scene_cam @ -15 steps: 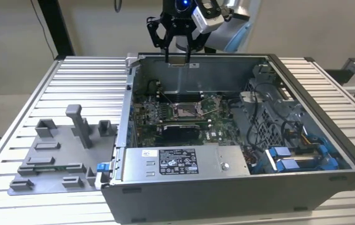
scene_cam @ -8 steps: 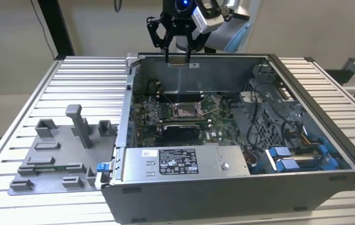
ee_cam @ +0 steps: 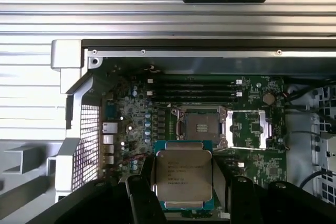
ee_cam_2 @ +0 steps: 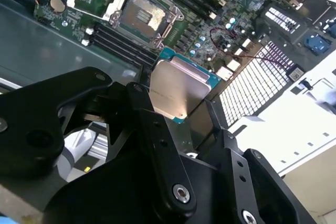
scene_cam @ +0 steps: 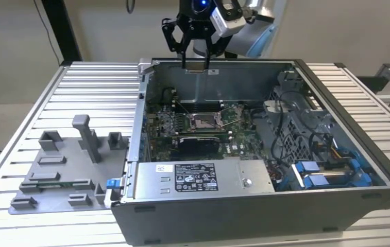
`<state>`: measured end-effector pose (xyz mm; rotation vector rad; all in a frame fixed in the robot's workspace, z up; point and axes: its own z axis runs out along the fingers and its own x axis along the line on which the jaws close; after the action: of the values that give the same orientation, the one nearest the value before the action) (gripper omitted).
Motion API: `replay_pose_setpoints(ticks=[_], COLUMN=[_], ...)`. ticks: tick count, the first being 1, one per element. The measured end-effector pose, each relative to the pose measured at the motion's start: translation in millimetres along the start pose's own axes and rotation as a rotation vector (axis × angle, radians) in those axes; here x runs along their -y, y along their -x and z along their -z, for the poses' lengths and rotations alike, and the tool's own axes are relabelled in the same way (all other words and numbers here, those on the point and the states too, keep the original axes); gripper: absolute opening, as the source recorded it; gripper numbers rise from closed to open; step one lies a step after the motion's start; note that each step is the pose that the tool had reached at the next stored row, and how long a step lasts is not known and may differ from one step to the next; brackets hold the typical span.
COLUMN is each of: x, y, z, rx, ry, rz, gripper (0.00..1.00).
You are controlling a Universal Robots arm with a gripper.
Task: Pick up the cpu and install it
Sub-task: 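Pick up the cpu and move it towards the insertion slot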
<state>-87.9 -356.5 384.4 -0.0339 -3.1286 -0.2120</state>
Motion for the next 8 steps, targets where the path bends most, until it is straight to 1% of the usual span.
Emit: replay_pose_setpoints(ticks=[7,8], x=[0.0,0.0], y=[0.1,0.0], z=[-0.1,0.0], rx=[0.0093,0.0114], ry=[0.0006,0.0007], rz=[-0.068,-0.084], gripper=[0.00,0.00])
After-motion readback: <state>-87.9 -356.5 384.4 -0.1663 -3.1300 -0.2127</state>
